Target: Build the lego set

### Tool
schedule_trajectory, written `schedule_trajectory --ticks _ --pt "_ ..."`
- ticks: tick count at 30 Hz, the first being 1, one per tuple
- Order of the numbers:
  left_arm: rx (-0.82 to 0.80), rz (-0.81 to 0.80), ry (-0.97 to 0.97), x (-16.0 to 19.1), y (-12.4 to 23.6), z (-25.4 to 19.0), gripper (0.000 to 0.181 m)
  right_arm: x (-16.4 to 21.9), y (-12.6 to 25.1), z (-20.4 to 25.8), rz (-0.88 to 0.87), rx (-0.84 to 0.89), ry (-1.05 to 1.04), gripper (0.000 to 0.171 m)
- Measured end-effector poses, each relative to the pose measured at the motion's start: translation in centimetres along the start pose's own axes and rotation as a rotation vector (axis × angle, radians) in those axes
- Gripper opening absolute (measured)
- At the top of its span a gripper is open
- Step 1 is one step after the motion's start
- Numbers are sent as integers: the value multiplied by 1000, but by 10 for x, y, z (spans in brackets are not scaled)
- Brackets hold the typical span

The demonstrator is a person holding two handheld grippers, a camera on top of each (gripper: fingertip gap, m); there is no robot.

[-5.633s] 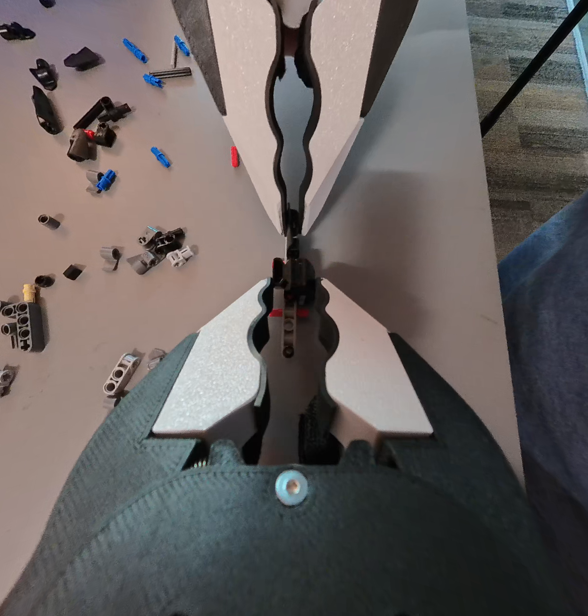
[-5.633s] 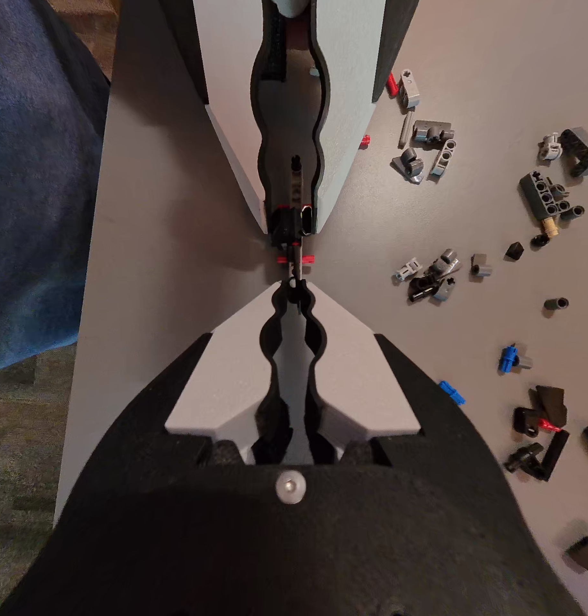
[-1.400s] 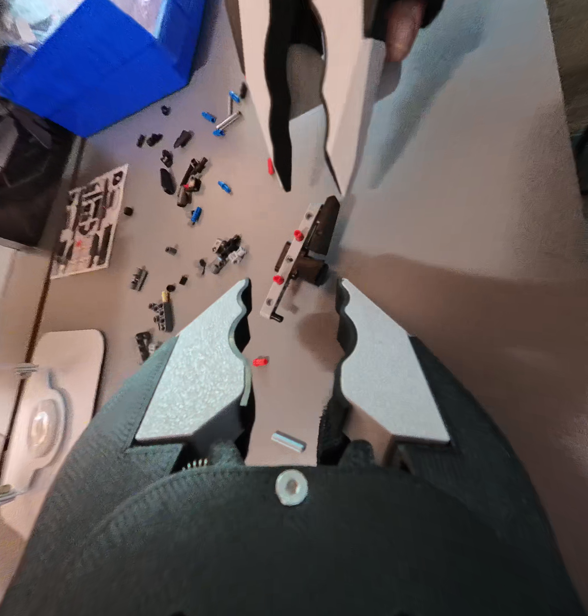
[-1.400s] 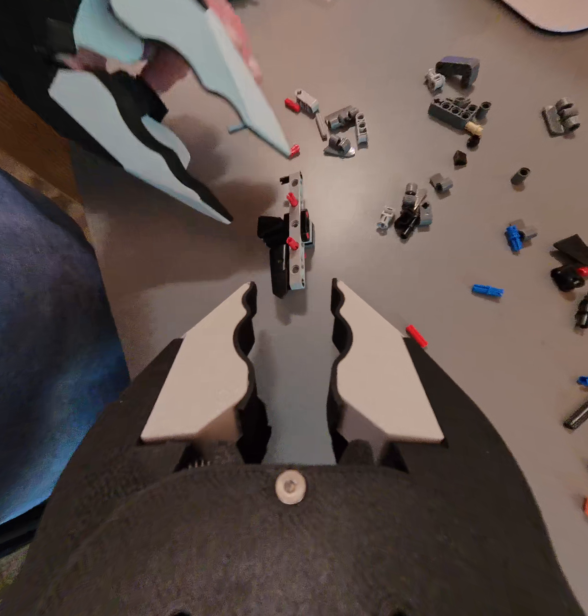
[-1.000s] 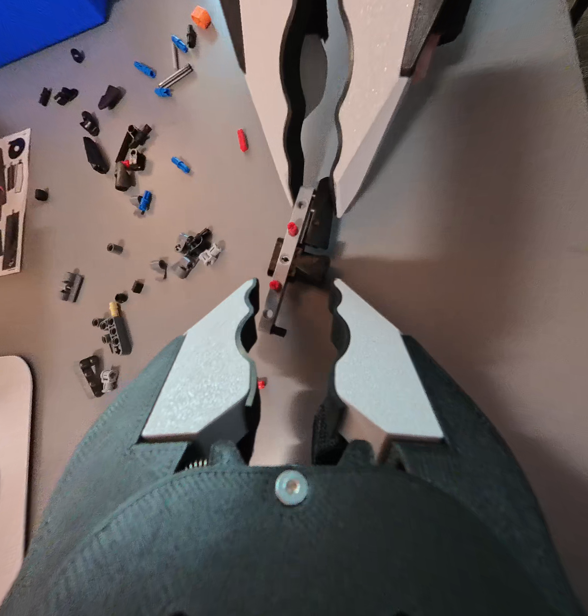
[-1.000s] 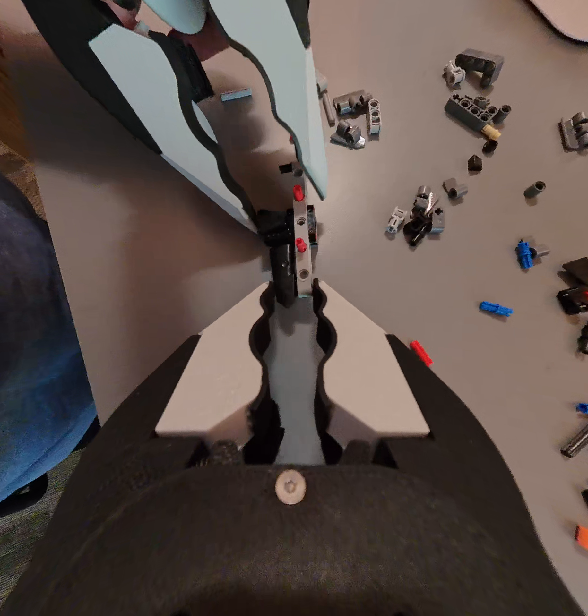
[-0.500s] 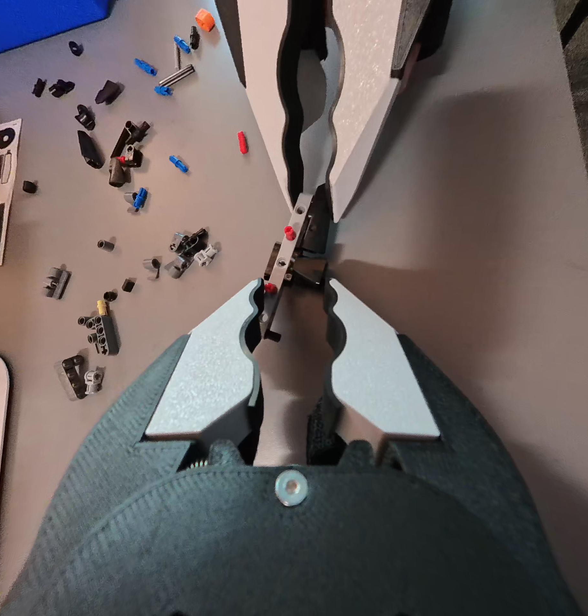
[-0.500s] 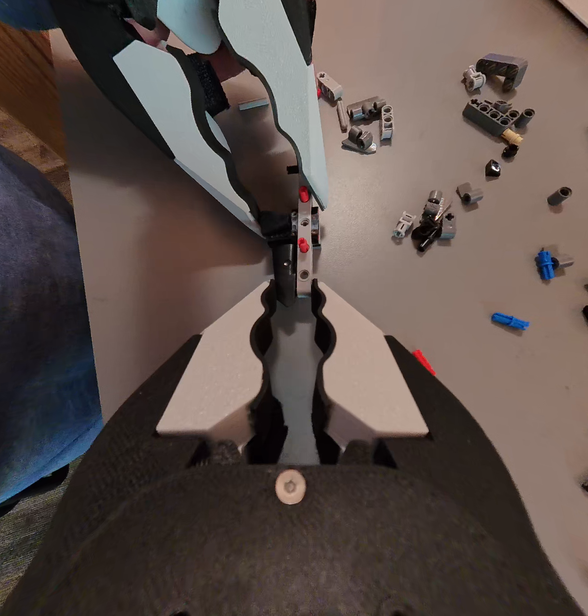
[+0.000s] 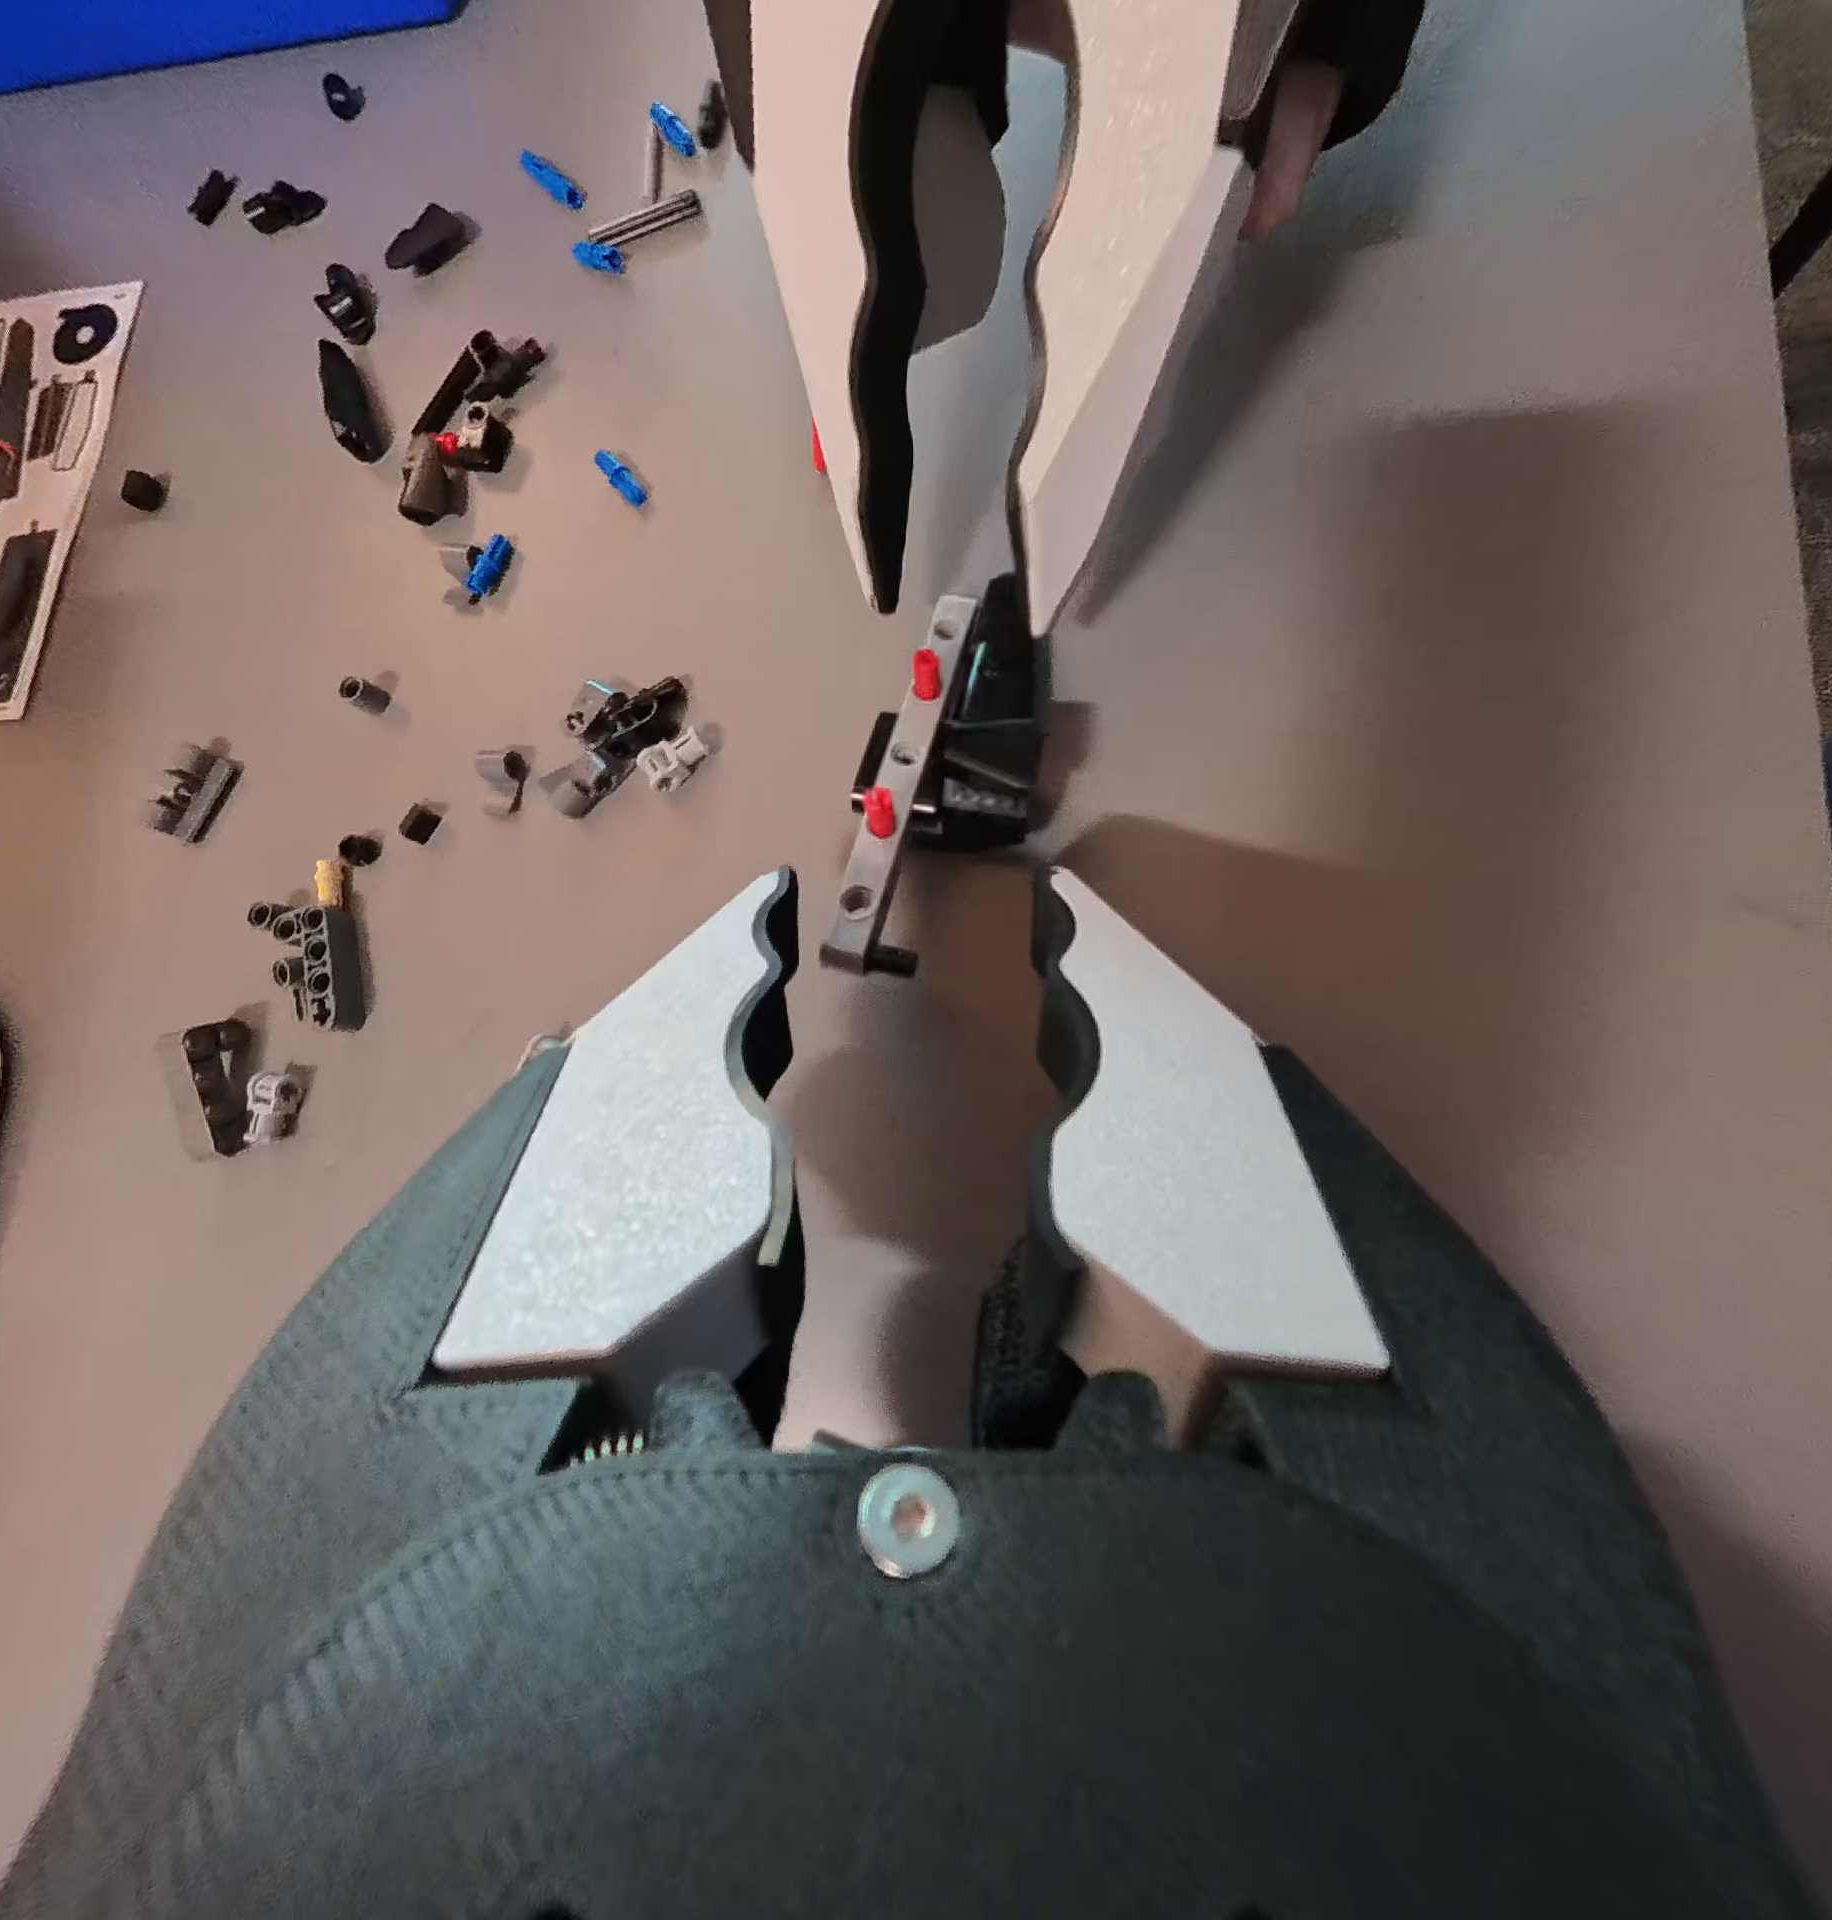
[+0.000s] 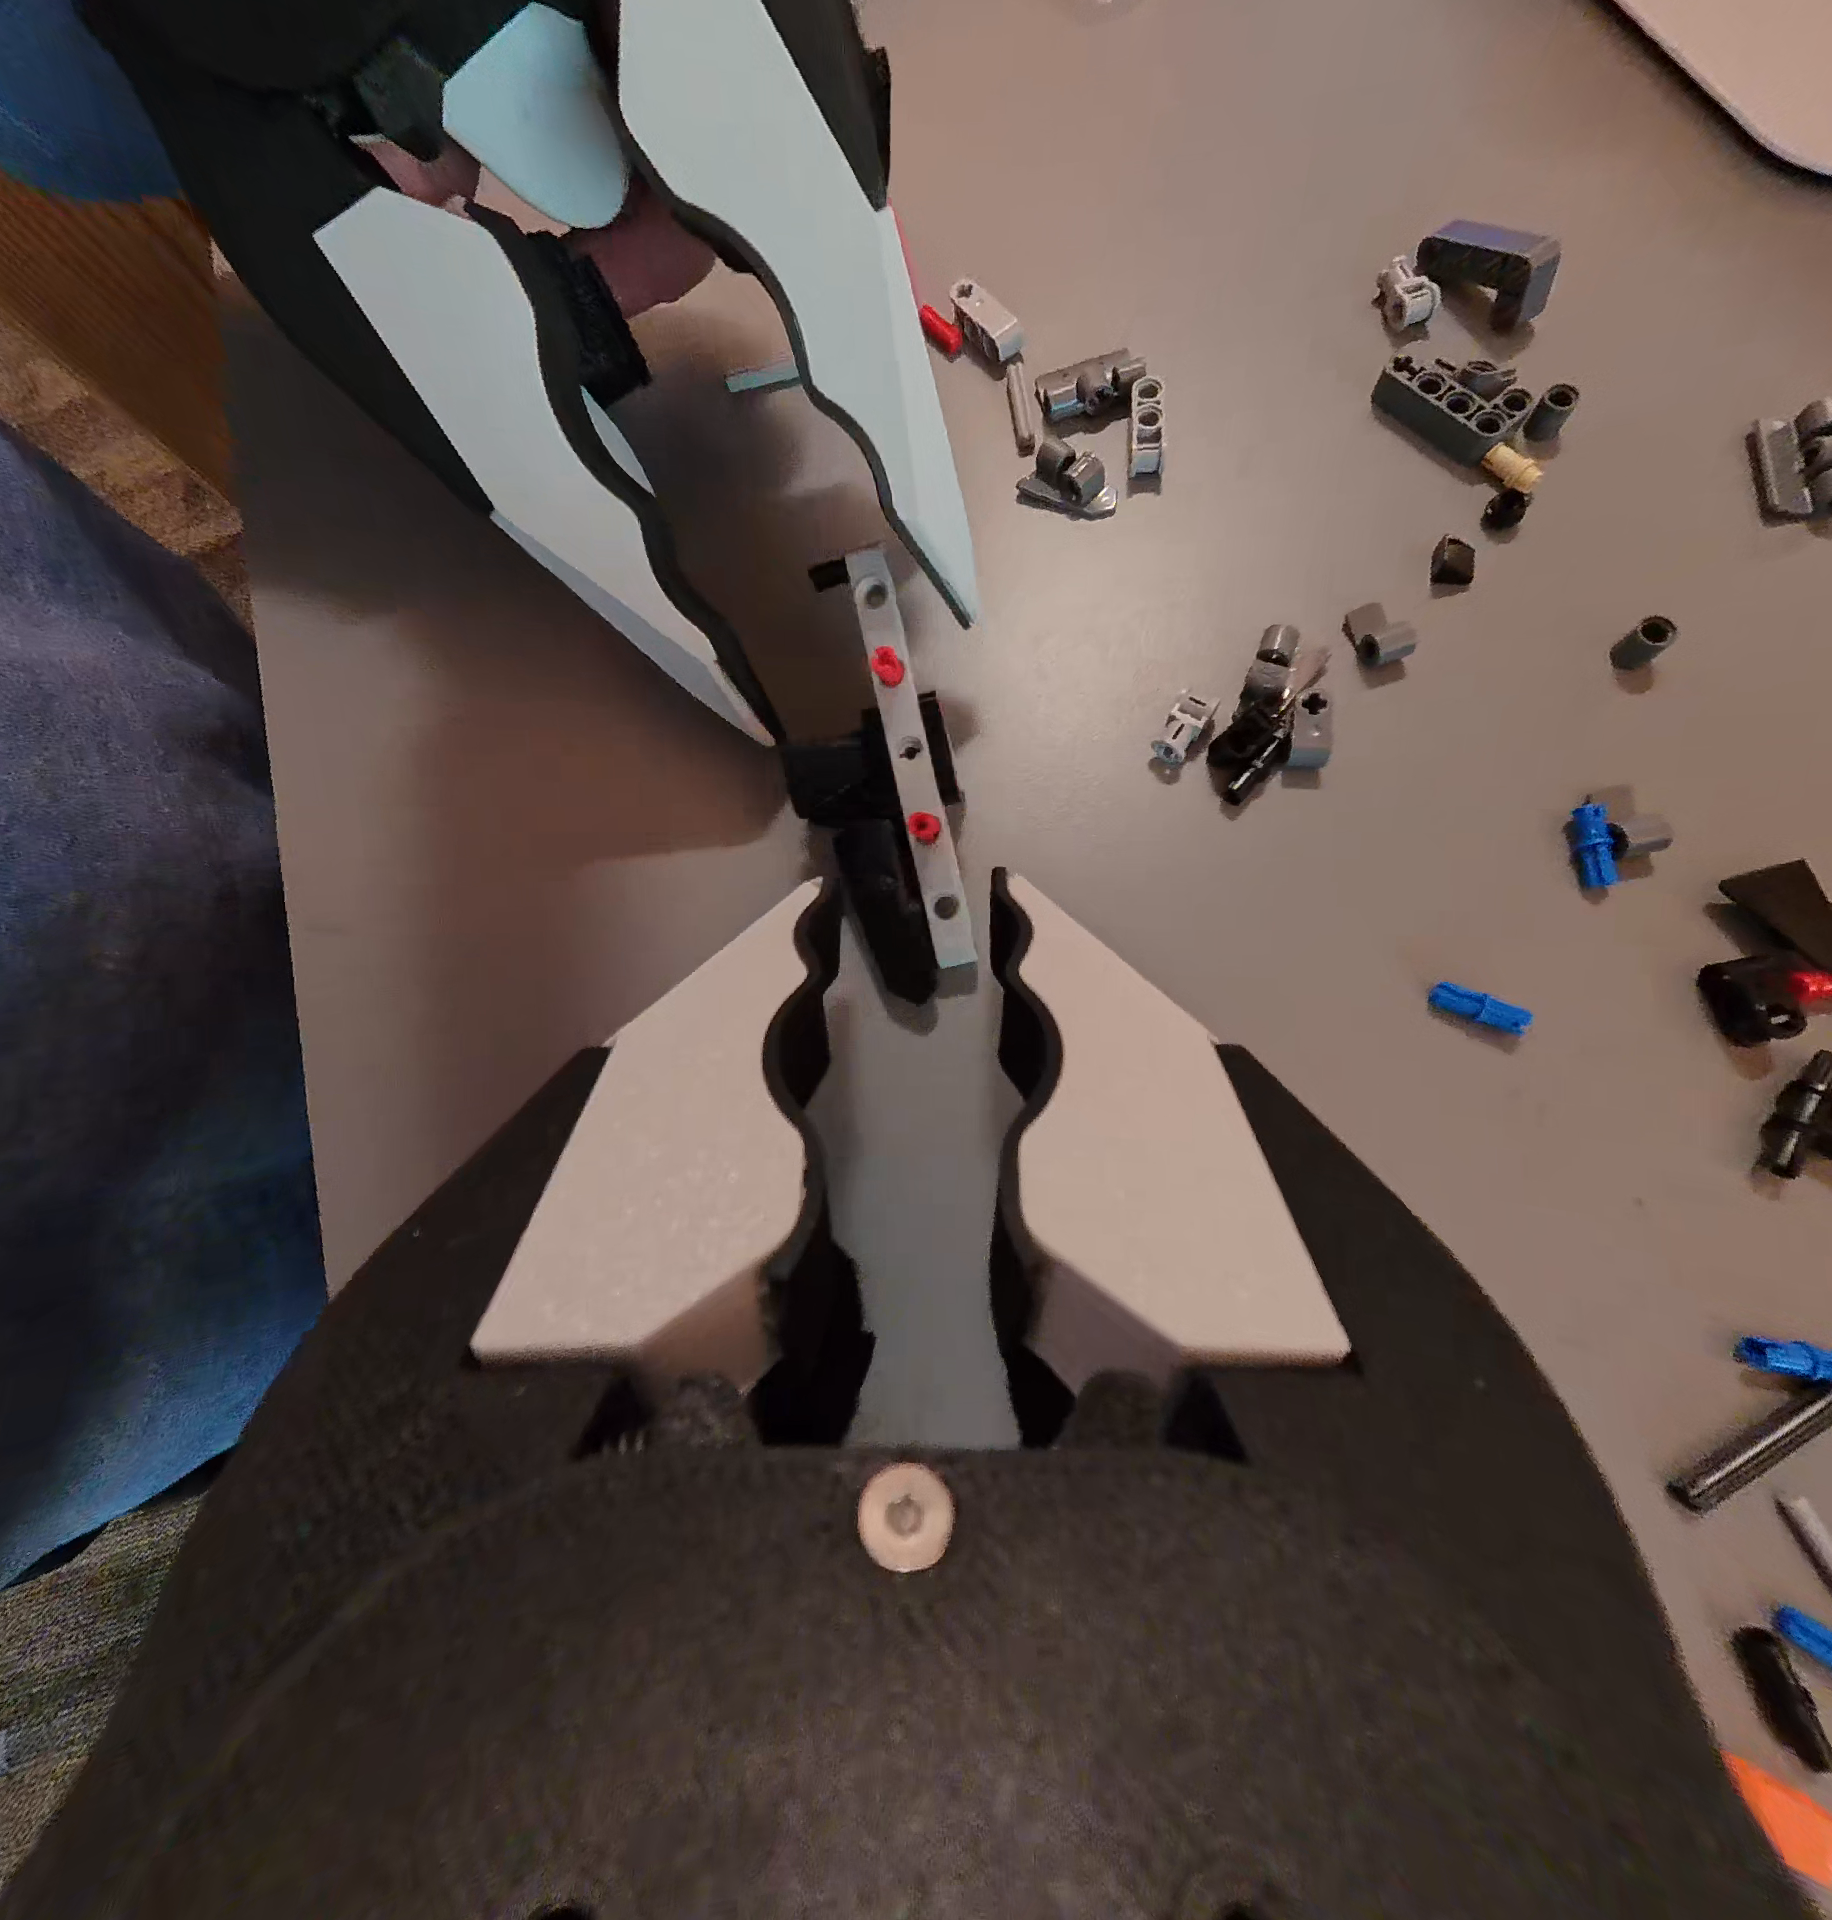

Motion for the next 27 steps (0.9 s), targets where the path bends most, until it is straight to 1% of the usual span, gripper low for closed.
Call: schedule_trajectory --ticks 5,7,10,17,27 --pt "1 14 19 6 3 0 44 0 -4 1 24 -7 -5 34" --pt "15 27 24 8 2 -1 42 1 -7 2 27 -13 -2 31" --pt "13 35 27 9 1 -2 38 1 -12 3 46 -2 7 21" --pt "-5 37 54 7 2 -7 34 -2 -9 -4 64 24 13 21" --pt "-3 -16 111 8 9 -11 37 -8 2 -7 33 64 -11 26"
Point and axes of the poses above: each gripper's, where its closed fingertips meet, y back along the fingers, x out of its underside, z = x × y across the jaws, the point moved 10 cm from there along y, back along the fingers, and after that the axes turned 2 degrees about -z, right-handed, at the moved point
